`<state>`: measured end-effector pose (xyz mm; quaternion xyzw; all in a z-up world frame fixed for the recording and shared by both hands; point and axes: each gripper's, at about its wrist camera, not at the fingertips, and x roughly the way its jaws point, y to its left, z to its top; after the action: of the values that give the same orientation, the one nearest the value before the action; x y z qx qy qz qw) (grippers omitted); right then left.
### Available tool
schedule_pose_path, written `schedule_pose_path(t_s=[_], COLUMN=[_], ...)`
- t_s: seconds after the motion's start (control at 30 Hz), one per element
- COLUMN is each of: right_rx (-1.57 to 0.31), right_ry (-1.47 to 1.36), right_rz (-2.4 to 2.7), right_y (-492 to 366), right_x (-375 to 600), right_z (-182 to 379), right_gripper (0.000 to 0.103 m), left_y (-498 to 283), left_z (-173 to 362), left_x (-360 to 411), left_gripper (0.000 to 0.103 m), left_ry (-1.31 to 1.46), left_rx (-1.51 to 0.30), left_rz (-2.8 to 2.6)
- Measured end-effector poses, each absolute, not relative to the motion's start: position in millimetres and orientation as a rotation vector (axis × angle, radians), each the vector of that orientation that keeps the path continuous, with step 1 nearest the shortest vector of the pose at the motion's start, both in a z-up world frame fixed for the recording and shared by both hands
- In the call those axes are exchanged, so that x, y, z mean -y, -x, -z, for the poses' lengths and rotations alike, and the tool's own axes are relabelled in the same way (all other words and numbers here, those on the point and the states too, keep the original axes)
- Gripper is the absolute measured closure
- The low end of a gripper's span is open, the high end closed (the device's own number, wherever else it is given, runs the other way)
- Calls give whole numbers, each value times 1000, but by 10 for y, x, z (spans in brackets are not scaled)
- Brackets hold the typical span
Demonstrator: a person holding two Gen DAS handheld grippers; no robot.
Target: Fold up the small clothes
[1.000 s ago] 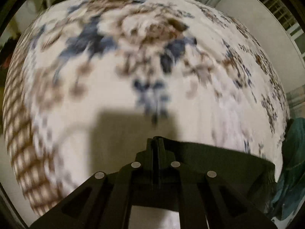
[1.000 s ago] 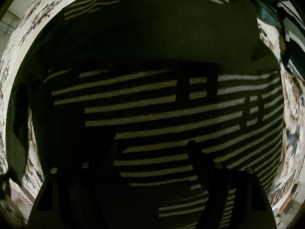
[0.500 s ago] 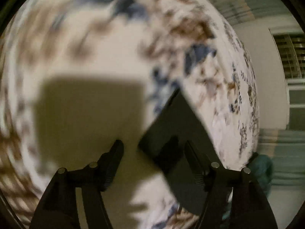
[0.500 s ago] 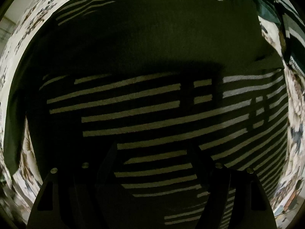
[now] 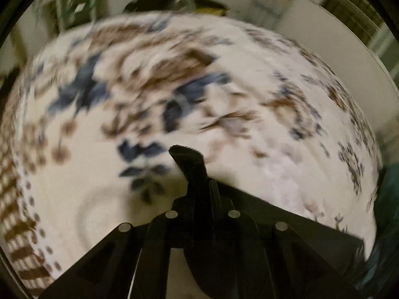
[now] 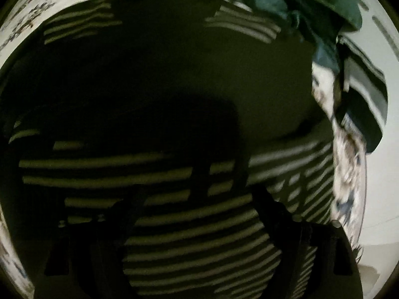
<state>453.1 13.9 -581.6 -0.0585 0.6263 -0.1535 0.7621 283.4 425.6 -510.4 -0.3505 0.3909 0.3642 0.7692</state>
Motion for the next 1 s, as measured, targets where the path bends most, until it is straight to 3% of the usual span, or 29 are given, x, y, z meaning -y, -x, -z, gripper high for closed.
schedule_pose_path(t_s=[0.23, 0.47, 0.5, 0.63, 0.8, 1.0], right_rx=[-1350, -1378, -1379, -1373, -1371, -1379], right_ry=[15, -203, -223, -310, -363, -411], right_rz=[249, 203, 220, 285, 348, 267], right_y=[-4227, -3438, -3490, -3611, -2819, -1844], right_x=[894, 2816, 2428, 3574, 5022, 5825], right_z=[5458, 5026, 4861, 4611, 4347, 4174], right_gripper=[9, 9, 9, 9, 9, 9], left_y=[-3318, -4188, -4319, -4745, -5037, -5202], left_z=[4309, 3644, 3612, 3681, 4090, 4635], left_x=[-3252, -1048, -616, 874, 2341, 3146], left_gripper=[96, 96, 96, 96, 96, 91], left_ry=[514, 293, 277, 226, 149, 47], left_rx=[-851, -890, -898, -942, -1029, -1209], left_rz=[-653, -258, -182, 69, 289, 371])
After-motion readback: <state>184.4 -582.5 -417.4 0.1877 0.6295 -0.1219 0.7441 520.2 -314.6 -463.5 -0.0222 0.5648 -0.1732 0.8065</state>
